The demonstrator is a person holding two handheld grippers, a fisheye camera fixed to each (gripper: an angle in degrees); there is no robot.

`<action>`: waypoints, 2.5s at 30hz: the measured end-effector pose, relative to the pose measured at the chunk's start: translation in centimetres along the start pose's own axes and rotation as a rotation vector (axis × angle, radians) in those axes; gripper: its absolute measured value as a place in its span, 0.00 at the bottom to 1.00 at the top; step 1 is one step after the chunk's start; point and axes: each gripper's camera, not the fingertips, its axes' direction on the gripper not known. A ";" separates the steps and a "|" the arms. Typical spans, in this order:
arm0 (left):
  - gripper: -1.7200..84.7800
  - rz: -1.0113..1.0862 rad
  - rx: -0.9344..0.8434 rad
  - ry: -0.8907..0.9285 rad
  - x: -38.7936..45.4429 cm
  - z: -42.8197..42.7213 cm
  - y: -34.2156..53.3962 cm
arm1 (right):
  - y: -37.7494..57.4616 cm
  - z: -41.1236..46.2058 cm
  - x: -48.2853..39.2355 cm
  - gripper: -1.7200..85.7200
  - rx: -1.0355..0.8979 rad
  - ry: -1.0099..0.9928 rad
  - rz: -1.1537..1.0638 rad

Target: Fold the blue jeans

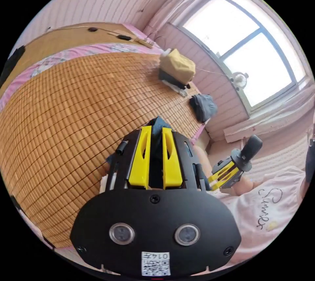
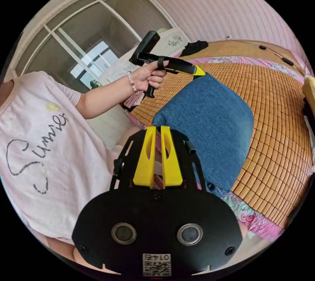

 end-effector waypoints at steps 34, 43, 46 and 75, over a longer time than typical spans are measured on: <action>0.19 -0.334 -0.077 0.038 -10.7 -0.4 22.9 | 11.5 16.2 19.8 0.20 0.016 0.147 0.665; 0.08 -0.416 0.035 0.103 -12.3 -3.7 29.1 | 9.2 18.0 14.3 0.06 -0.011 0.180 0.382; 0.08 -0.435 0.124 0.129 -12.6 -5.3 32.0 | 4.7 19.5 7.5 0.05 -0.056 0.192 0.082; 0.10 -0.955 0.945 -0.864 -26.9 -41.5 62.8 | -28.4 77.8 -30.7 0.03 -0.474 0.050 -0.607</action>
